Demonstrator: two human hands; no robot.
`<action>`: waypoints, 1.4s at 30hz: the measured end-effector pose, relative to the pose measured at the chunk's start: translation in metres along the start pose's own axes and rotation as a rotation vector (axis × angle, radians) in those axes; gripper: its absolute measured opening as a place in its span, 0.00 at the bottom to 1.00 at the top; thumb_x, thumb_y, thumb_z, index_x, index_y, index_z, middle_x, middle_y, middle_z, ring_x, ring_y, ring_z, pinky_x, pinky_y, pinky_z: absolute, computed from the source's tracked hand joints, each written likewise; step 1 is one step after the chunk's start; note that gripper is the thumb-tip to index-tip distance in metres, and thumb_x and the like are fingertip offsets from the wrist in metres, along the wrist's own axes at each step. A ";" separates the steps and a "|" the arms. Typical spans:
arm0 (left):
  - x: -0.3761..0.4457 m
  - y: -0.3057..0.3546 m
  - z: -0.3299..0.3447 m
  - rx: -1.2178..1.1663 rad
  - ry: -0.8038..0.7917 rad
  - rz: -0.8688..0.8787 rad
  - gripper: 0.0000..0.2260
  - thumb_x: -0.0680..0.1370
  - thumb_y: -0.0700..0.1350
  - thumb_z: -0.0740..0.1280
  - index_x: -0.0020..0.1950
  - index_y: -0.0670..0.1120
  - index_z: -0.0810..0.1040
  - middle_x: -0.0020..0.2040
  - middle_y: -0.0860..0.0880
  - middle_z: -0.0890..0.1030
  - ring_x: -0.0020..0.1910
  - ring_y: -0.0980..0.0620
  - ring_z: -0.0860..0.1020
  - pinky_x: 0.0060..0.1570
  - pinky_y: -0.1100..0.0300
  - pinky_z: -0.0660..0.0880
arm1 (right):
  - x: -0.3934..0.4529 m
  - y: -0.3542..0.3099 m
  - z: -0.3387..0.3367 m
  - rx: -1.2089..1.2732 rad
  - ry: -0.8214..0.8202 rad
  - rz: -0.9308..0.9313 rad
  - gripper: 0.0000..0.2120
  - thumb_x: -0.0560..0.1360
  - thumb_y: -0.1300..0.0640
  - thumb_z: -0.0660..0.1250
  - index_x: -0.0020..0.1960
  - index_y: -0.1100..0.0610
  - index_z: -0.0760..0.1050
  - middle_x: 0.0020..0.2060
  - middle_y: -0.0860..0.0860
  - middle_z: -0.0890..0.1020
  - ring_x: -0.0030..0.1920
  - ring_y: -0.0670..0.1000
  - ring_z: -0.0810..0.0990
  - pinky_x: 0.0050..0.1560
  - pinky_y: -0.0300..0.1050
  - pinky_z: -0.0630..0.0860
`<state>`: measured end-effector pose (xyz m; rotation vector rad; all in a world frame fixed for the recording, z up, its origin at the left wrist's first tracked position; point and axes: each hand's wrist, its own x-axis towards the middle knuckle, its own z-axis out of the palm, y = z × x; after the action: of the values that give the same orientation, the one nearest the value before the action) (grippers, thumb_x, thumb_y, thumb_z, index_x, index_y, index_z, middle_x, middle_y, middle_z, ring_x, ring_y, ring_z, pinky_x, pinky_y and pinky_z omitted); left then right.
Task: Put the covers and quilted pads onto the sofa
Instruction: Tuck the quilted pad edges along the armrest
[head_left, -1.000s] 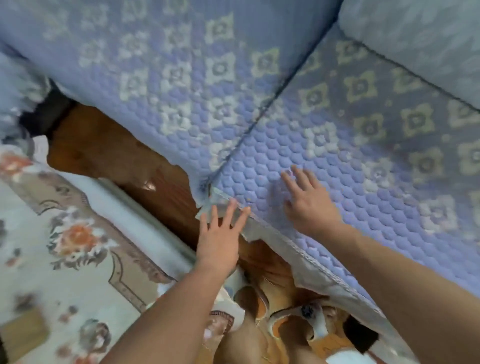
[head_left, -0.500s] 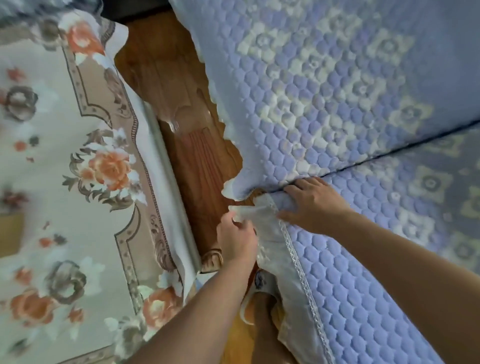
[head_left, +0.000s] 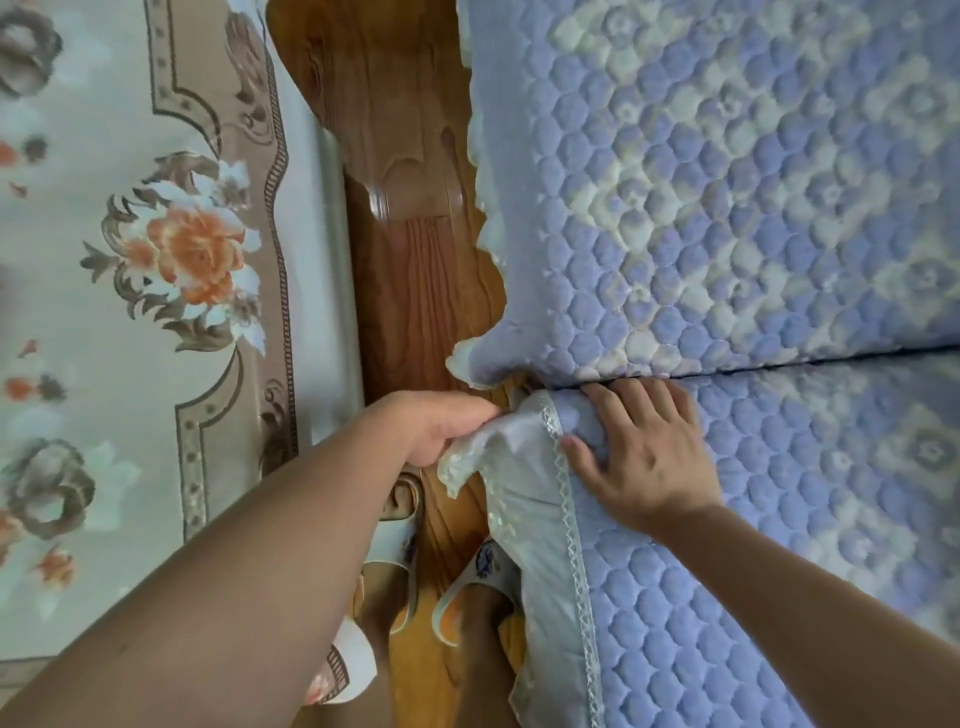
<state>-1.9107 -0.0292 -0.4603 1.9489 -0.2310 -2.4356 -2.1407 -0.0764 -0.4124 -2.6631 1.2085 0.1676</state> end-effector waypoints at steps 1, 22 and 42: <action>0.000 -0.003 0.001 0.083 0.022 -0.024 0.09 0.81 0.42 0.62 0.49 0.41 0.80 0.39 0.43 0.81 0.40 0.46 0.79 0.41 0.57 0.76 | 0.000 0.000 0.000 -0.001 0.004 -0.001 0.28 0.77 0.36 0.60 0.64 0.57 0.76 0.55 0.54 0.78 0.57 0.60 0.74 0.68 0.58 0.64; -0.042 -0.001 0.073 -0.466 0.267 0.441 0.10 0.83 0.46 0.61 0.53 0.49 0.82 0.45 0.54 0.83 0.45 0.57 0.80 0.46 0.67 0.74 | 0.021 -0.009 -0.002 0.014 -0.031 0.038 0.20 0.76 0.39 0.61 0.35 0.53 0.76 0.30 0.47 0.79 0.37 0.54 0.79 0.52 0.51 0.70; -0.012 0.033 0.084 0.202 0.801 0.493 0.08 0.80 0.48 0.63 0.49 0.46 0.80 0.48 0.47 0.83 0.50 0.43 0.80 0.47 0.54 0.72 | 0.022 -0.002 0.004 0.091 0.037 0.011 0.15 0.78 0.49 0.61 0.34 0.51 0.75 0.31 0.46 0.81 0.38 0.53 0.77 0.51 0.51 0.68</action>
<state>-1.9920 -0.0514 -0.4268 2.3889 -0.8181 -1.2622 -2.1252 -0.0901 -0.4200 -2.5927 1.2124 0.0634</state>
